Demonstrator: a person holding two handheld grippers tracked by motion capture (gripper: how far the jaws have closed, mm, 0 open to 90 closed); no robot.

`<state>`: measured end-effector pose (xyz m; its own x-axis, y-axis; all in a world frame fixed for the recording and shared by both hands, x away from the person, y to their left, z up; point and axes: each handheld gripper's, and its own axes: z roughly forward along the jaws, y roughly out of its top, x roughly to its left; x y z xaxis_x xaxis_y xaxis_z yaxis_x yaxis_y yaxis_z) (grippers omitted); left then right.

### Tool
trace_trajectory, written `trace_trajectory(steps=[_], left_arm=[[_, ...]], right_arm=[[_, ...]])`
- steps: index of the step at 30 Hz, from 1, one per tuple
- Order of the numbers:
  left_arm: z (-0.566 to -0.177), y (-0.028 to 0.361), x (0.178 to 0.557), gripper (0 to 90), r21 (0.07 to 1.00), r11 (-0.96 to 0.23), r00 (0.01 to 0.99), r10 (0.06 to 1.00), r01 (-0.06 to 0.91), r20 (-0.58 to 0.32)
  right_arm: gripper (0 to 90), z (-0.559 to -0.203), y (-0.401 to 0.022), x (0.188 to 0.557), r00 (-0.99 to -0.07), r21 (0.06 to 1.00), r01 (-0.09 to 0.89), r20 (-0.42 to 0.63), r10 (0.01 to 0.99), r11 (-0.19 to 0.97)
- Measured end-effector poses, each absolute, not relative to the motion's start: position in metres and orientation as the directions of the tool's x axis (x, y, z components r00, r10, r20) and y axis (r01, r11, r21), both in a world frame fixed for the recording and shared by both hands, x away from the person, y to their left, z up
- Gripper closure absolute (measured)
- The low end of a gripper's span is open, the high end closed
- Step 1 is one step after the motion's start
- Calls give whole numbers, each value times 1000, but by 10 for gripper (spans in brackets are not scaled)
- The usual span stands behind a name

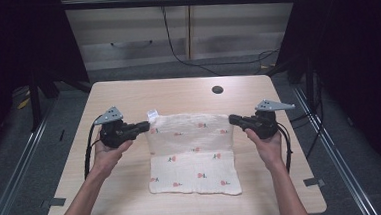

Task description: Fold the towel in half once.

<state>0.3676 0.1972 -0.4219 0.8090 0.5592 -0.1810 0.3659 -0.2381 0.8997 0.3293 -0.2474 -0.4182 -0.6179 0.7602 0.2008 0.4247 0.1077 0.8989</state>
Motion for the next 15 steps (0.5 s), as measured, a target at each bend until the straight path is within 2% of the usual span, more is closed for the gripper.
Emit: trace_trajectory(steps=[9,15], left_arm=[[-414,201,342,862,899,-278,822,554,337,-137],[-418,208,321,862,886,-325,846,518,330,-126]], right_arm=[[876,-409,-246,305,-659,892,425,189,728,152],[876,-419,-244,286,-671,869,453,186,717,198]])
